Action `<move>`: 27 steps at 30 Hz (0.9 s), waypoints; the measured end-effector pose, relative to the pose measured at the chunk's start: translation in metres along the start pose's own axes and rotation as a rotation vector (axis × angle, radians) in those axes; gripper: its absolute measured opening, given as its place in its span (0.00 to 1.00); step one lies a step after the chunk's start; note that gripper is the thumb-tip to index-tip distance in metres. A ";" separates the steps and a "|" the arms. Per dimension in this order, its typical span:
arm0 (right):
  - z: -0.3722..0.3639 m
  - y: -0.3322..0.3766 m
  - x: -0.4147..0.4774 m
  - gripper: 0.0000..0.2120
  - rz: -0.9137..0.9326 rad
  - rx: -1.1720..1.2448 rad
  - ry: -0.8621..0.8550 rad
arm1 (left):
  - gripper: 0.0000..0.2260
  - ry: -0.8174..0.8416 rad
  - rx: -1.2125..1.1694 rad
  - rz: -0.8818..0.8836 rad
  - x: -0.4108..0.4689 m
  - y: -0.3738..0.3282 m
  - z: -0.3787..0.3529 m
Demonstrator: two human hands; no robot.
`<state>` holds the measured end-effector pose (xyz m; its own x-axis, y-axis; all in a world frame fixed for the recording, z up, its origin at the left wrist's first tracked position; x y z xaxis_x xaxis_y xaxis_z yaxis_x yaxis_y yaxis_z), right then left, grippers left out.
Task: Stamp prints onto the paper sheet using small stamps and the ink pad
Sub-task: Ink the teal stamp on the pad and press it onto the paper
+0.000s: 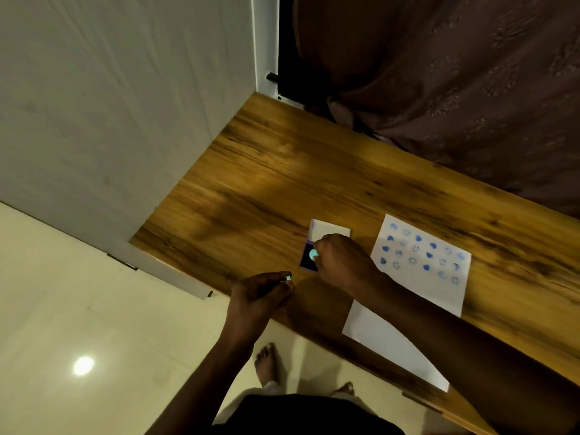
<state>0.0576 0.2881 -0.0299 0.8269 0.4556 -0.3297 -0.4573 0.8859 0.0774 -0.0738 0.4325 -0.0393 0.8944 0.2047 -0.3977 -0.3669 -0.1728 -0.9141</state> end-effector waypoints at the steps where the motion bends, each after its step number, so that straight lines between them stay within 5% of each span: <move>1: -0.001 0.003 0.000 0.15 0.002 -0.027 0.006 | 0.10 0.004 -0.008 0.000 0.002 0.000 -0.001; 14: 0.008 0.009 0.005 0.07 -0.033 0.020 -0.020 | 0.07 0.089 -0.051 -0.046 0.008 -0.021 -0.021; 27: 0.033 -0.112 -0.068 0.14 -0.365 0.749 -0.266 | 0.13 0.249 -0.012 -0.015 0.008 -0.020 -0.067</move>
<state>0.0632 0.1607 0.0153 0.9714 0.0543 -0.2310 0.1092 0.7617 0.6386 -0.0425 0.3730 -0.0186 0.9357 -0.0359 -0.3510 -0.3514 -0.1836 -0.9180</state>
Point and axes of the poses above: each hand's wrist, its own x-axis towards the middle knuckle, its own z-axis out of the back of the hand, y = z × x, the point moved 8 cm from there along x, towards the middle knuckle
